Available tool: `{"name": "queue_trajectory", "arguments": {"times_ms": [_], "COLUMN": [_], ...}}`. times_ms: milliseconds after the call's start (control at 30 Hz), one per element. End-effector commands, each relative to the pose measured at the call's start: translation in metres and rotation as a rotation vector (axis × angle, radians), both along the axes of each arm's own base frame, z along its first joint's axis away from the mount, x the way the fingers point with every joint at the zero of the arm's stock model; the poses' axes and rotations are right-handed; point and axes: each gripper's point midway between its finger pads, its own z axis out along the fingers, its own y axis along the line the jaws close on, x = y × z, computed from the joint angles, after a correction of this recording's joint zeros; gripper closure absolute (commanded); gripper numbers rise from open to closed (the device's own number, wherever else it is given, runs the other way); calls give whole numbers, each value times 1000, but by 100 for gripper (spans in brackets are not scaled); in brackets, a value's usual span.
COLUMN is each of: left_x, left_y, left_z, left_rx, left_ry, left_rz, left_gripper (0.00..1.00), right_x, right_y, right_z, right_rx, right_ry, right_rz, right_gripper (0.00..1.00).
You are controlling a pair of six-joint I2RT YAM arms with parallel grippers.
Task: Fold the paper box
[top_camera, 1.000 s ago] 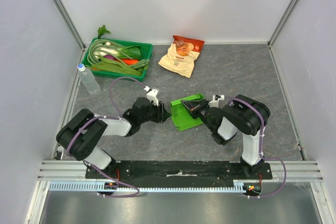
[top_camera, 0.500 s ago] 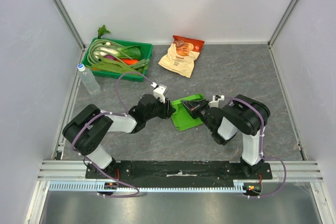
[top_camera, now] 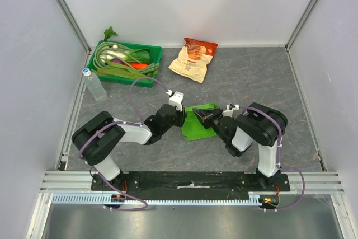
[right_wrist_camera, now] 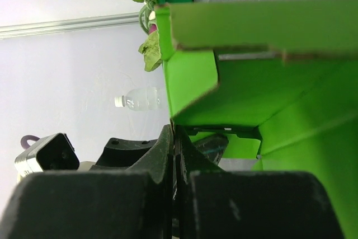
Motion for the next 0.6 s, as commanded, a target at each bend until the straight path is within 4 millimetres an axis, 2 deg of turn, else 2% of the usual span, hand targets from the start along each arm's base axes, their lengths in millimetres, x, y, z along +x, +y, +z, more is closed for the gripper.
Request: {"name": "queue_trajectory", "arguments": {"times_ms": [0,133,233,367,500,567], "left_x": [27,31,35,35,34,33], "left_y": [13,22,28,34,50,48], "left_z": [13,13,12,11,2,-2], "left_rx": [54,82,122,176,272,272], "left_ry": [-107,-130,-165,-221,-277,-271], "left_rz": [144,231,321,426,591,584], "left_gripper": [70,83,98,98,98,98], "right_x": [-19,-26,-33,-37,-41,-43], "right_y": [-1,2,3,6,10,12], "right_z": [-2,-5,-10,-7,-3,-5], "right_rx": [-9,9,40,46,41,34], "right_ry": [-15,20,69,61,45,48], "right_rz": [31,21,-6,-13,-17,-16], "right_gripper": [100,100,100,100,100,100]}}
